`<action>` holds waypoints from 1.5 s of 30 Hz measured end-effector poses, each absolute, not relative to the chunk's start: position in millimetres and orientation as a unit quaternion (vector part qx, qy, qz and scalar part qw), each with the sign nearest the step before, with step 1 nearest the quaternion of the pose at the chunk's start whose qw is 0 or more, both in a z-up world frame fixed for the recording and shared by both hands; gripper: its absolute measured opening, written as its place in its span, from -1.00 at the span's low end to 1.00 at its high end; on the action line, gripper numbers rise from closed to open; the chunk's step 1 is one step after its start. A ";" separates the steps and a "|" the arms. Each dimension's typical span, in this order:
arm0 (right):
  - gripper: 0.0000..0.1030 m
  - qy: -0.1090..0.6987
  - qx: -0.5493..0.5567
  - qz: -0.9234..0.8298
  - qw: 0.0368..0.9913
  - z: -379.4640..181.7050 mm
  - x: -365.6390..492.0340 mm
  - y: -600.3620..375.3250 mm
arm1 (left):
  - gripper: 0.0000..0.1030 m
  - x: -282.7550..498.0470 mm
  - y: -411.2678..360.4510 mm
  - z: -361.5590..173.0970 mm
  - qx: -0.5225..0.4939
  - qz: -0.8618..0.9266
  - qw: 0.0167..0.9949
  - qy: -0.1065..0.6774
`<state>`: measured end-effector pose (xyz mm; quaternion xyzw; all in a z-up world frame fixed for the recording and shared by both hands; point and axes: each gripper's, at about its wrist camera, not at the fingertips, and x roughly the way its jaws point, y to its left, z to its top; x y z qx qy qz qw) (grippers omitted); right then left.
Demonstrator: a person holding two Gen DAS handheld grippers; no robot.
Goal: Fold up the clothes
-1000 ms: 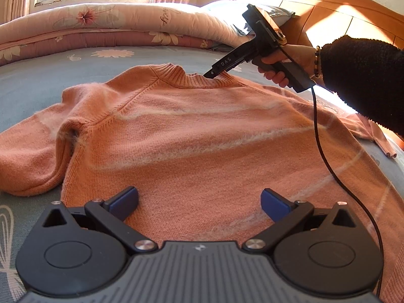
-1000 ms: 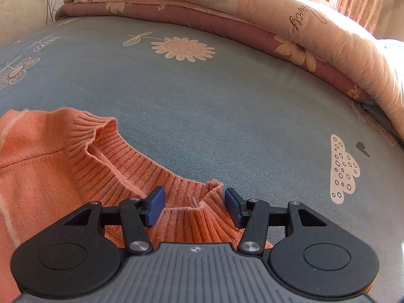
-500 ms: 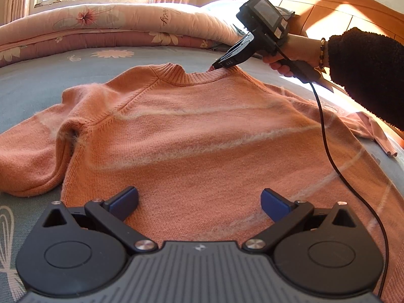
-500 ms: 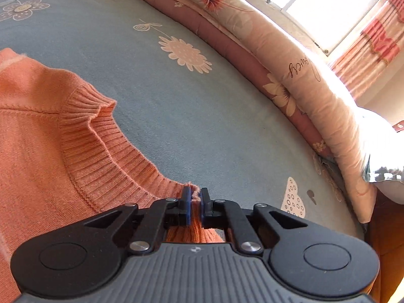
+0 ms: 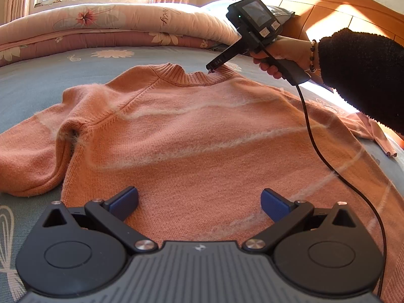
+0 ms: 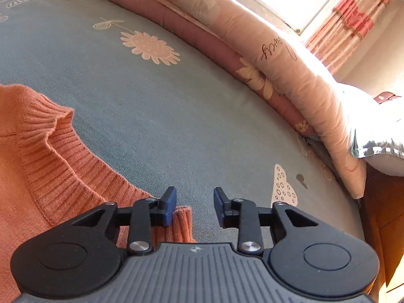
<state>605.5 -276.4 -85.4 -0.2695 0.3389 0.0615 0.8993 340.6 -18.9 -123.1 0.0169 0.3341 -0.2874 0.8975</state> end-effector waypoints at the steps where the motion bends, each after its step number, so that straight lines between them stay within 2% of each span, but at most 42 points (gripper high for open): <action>1: -0.10 0.331 -0.257 0.069 0.905 -78.0 603.0 -277.6 | 0.99 340.6 -19.2 -122.9 0.018 -0.287 0.898 0.334; 5: -0.10 0.333 -0.231 0.124 0.906 -59.5 601.1 -269.3 | 0.99 341.2 -19.7 -122.6 0.019 -0.287 0.898 0.334; 19: -0.18 0.397 -0.275 0.265 0.835 -95.5 614.4 -217.4 | 0.99 340.7 -16.7 -122.3 0.011 -0.290 0.897 0.334; 20: -0.26 0.406 -0.266 0.268 0.832 -95.4 616.8 -218.2 | 0.99 340.7 -16.6 -122.3 0.011 -0.290 0.897 0.334; 22: -0.83 0.425 -0.246 0.286 0.823 -95.1 616.3 -217.0 | 0.99 340.7 -16.6 -122.2 0.011 -0.290 0.897 0.334; 25: -0.88 0.404 -0.284 0.274 0.825 -95.9 605.7 -206.1 | 0.99 340.8 -16.6 -122.1 0.011 -0.290 0.897 0.334; 31: -0.91 0.348 -0.309 0.199 0.863 -88.4 600.2 -194.3 | 0.99 340.1 -17.2 -121.8 0.013 -0.289 0.897 0.334; 37: -0.90 0.339 -0.287 0.158 0.882 -102.3 607.2 -191.4 | 0.99 339.3 -18.1 -122.1 0.016 -0.288 0.897 0.334; 42: -0.74 0.319 -0.260 0.149 0.899 -74.9 591.3 -202.9 | 0.99 339.3 -18.8 -122.1 0.019 -0.287 0.898 0.334; 45: -0.74 0.322 -0.228 0.162 0.904 -42.5 567.5 -216.2 | 0.99 339.5 -19.5 -122.0 0.022 -0.286 0.898 0.335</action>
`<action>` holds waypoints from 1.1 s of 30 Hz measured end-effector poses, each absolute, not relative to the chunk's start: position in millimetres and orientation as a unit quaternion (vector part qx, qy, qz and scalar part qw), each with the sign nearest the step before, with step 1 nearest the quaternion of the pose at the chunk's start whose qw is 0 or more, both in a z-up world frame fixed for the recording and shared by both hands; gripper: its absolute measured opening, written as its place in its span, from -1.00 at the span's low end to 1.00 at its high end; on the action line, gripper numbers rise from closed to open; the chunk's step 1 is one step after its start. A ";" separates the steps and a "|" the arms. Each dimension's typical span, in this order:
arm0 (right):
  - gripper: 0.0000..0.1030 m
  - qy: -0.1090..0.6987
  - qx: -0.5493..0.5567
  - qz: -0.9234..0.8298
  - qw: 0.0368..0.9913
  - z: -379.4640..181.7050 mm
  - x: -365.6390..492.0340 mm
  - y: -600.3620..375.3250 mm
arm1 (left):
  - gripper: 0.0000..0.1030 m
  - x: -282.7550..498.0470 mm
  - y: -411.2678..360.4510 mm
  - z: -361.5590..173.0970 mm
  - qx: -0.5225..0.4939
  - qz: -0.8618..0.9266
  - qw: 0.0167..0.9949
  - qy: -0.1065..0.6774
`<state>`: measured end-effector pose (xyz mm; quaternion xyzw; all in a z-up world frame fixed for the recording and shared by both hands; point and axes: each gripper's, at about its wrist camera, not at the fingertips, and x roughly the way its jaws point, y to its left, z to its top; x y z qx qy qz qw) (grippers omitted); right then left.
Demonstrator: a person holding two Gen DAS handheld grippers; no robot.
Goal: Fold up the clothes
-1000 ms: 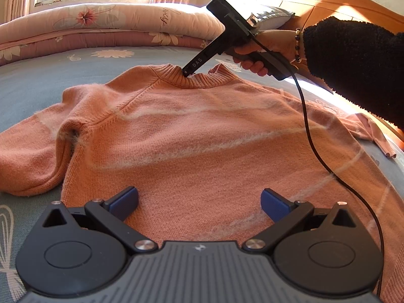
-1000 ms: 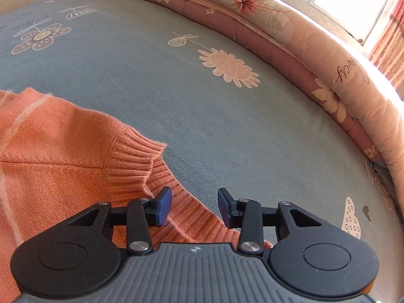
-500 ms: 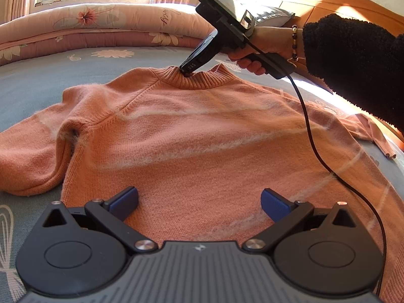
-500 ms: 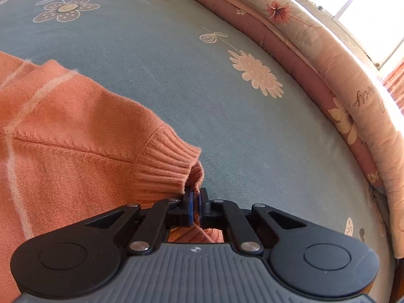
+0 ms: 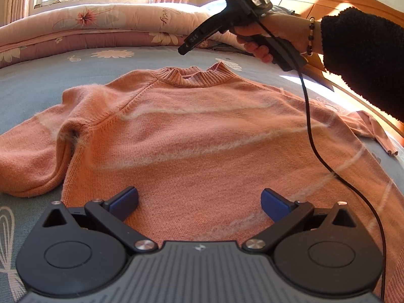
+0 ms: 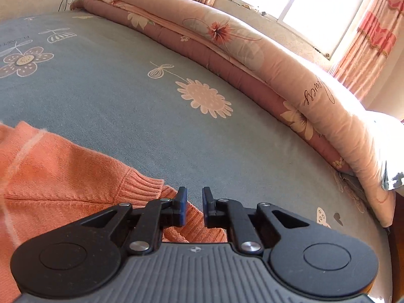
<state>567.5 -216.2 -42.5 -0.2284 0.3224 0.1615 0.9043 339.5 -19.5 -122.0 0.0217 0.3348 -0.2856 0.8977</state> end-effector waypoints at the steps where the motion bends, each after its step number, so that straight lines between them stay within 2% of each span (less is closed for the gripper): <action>1: -0.74 0.335 -0.211 0.166 0.903 -40.0 555.2 -222.0 | 0.99 339.6 -19.9 -122.0 0.023 -0.285 0.898 0.335; 10: -0.72 0.466 -0.041 0.199 0.861 -37.0 435.1 -276.6 | 0.99 337.5 -26.1 -120.5 0.045 -0.278 0.899 0.335; 15: -0.68 0.515 0.035 0.167 0.840 -84.9 419.3 -287.6 | 0.99 338.3 -27.7 -120.6 0.049 -0.276 0.899 0.336; 21: -0.66 0.486 0.078 0.141 0.859 -88.1 429.8 -287.1 | 0.99 339.6 -27.9 -120.4 0.050 -0.276 0.899 0.336; 24: -0.34 0.465 0.027 0.111 0.878 -70.9 411.0 -278.9 | 0.99 339.3 -27.6 -120.4 0.048 -0.276 0.899 0.336; 27: -0.29 0.461 0.013 0.092 0.883 -68.5 393.6 -281.4 | 0.99 339.0 -28.6 -120.5 0.051 -0.275 0.899 0.336; 28: -0.22 0.466 0.018 0.089 0.880 -72.4 390.5 -285.4 | 0.99 338.8 -29.0 -120.5 0.052 -0.275 0.899 0.336; 33: -0.22 0.443 0.051 0.080 0.891 -88.0 385.1 -308.7 | 0.99 338.8 -29.7 -120.5 0.055 -0.273 0.899 0.337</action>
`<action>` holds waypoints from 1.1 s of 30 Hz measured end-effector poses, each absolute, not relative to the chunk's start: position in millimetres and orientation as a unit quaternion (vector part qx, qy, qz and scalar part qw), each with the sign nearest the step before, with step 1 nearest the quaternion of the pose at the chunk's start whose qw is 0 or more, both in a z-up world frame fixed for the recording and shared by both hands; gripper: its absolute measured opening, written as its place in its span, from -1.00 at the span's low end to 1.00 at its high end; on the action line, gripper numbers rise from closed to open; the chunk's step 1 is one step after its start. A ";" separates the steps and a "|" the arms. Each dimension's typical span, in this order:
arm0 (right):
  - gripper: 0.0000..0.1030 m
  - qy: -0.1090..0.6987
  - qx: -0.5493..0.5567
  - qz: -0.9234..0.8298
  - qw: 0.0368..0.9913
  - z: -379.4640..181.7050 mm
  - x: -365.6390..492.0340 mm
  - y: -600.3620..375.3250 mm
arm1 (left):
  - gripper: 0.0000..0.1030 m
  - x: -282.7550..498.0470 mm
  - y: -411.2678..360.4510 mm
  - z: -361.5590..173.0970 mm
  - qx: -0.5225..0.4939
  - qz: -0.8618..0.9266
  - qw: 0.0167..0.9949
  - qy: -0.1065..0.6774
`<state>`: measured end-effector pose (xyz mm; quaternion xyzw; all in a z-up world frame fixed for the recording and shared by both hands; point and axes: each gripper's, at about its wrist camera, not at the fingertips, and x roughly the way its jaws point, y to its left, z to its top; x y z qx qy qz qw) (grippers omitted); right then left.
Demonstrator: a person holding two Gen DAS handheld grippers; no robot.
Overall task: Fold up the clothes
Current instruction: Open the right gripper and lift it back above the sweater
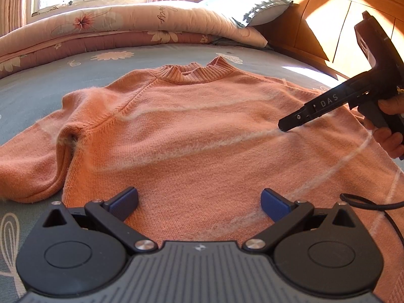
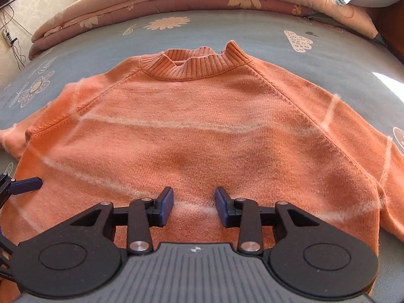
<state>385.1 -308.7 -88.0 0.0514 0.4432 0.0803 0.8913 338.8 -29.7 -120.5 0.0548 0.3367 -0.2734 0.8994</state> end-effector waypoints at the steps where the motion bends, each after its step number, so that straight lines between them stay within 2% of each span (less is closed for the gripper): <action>1: -0.20 0.434 0.065 0.076 0.895 -83.3 380.6 -314.7 | 0.99 338.8 -29.7 -120.5 0.055 -0.273 0.899 0.337; 5: 0.04 0.416 0.087 0.054 0.904 -76.2 367.4 -335.4 | 0.99 339.7 -30.5 -120.9 0.055 -0.273 0.899 0.337; 7: 0.01 0.441 0.085 0.039 0.893 -90.1 369.4 -349.4 | 0.99 339.7 -30.8 -121.0 0.056 -0.273 0.900 0.337; 11: -0.02 0.409 0.125 0.008 0.904 -92.6 355.3 -380.7 | 0.99 339.5 -31.0 -121.2 0.057 -0.272 0.900 0.337; 17: 0.00 0.424 0.045 0.037 0.904 -95.9 360.6 -337.9 | 0.99 339.7 -31.3 -121.6 0.058 -0.272 0.900 0.337; 20: 0.08 0.431 0.003 0.054 0.901 -97.7 363.7 -315.1 | 0.99 339.8 -31.3 -121.6 0.058 -0.272 0.900 0.337; 22: 0.34 0.423 -0.034 0.056 0.904 -101.2 365.8 -299.2 | 0.99 339.9 -31.3 -121.6 0.058 -0.272 0.900 0.337; 24: 0.41 0.412 -0.047 0.048 0.909 -100.5 371.2 -292.2 | 0.99 340.0 -31.3 -121.6 0.058 -0.272 0.900 0.337; 28: 0.40 0.411 -0.007 0.055 0.910 -80.1 379.1 -289.9 | 0.99 339.4 -31.9 -121.0 0.059 -0.271 0.899 0.338; 33: 0.40 0.406 -0.043 0.115 0.906 -70.2 392.2 -243.2 | 0.99 337.6 -32.3 -118.0 0.072 -0.277 0.894 0.346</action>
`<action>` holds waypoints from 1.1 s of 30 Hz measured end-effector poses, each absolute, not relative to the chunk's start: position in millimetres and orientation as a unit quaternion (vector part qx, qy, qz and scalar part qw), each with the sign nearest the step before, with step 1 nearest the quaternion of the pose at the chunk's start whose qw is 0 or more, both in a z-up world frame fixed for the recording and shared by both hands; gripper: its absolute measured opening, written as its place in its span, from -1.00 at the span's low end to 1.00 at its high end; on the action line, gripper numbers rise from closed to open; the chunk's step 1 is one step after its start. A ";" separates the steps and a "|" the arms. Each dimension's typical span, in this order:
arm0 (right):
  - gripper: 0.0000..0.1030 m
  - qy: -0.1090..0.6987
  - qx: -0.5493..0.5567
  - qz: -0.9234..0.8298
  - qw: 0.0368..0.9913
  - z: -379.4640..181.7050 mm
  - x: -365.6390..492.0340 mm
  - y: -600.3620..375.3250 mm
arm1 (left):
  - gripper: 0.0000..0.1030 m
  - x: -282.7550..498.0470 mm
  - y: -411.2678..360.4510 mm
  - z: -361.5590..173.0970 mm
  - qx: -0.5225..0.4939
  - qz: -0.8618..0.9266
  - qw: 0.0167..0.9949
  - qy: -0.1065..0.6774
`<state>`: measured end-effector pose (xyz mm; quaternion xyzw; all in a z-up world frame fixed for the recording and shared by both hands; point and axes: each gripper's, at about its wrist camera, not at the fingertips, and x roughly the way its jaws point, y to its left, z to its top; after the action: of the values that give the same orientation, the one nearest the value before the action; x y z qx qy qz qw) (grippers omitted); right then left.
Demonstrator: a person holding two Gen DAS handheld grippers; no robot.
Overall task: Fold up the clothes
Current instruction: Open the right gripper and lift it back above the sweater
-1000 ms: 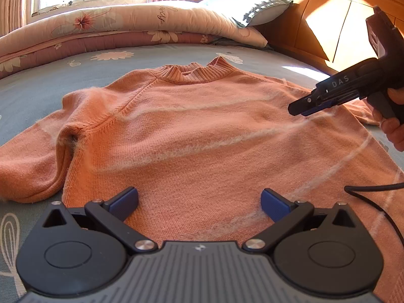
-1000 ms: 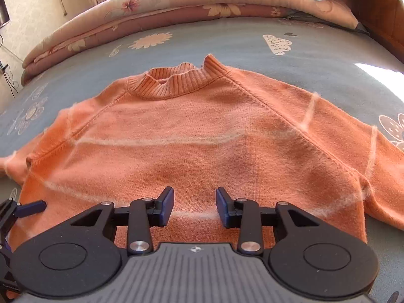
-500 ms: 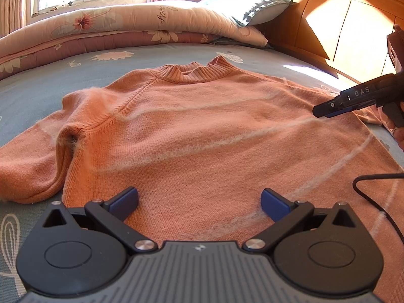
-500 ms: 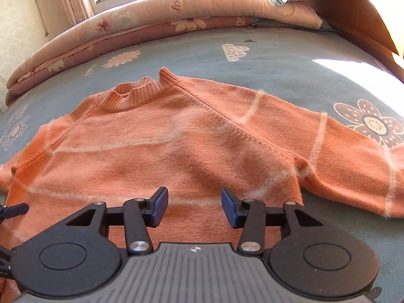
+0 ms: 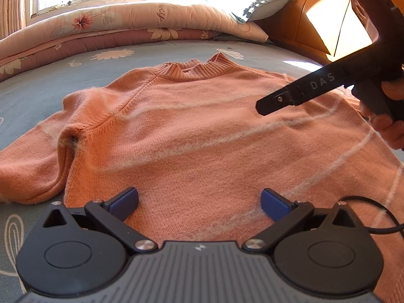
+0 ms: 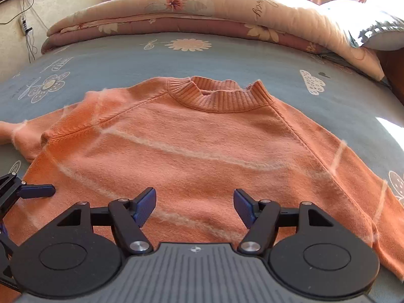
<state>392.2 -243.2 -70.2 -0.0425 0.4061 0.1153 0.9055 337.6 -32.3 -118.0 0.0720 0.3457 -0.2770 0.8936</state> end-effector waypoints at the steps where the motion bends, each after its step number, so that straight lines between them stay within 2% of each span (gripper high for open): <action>1: 0.40 0.407 -0.051 0.123 0.903 -72.9 398.1 -232.9 | 0.99 337.0 -32.2 -117.2 0.075 -0.279 0.892 0.348; 4: 0.44 0.424 -0.066 0.130 0.894 -91.2 420.5 -209.6 | 0.99 335.6 -32.0 -114.9 0.085 -0.286 0.886 0.354; 6: 0.65 0.429 -0.067 0.128 0.892 -101.1 434.1 -200.7 | 0.99 337.2 -30.1 -115.1 0.079 -0.289 0.885 0.356; 9: 0.74 0.418 -0.059 0.124 0.898 -103.7 450.7 -194.9 | 0.99 337.5 -29.5 -115.4 0.076 -0.290 0.885 0.356; 21: 0.74 0.412 -0.076 0.097 0.903 -89.0 385.0 -245.8 | 0.99 337.2 -31.9 -117.3 0.079 -0.286 0.888 0.351; 23: 0.81 0.422 -0.070 0.082 0.900 -96.6 372.2 -261.3 | 0.99 337.0 -31.9 -118.1 0.079 -0.286 0.889 0.349; 25: 0.96 0.423 -0.039 0.070 0.903 -102.1 356.7 -281.1 | 0.99 336.8 -31.8 -118.8 0.079 -0.286 0.890 0.346; 33: 0.96 0.365 0.047 0.044 0.929 -102.1 312.9 -339.2 | 0.99 335.8 -32.7 -120.6 0.081 -0.283 0.894 0.339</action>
<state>312.9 -339.2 -102.1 0.0472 0.3647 0.0442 0.9289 335.8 -32.7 -120.6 0.0806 0.3388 -0.2829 0.8937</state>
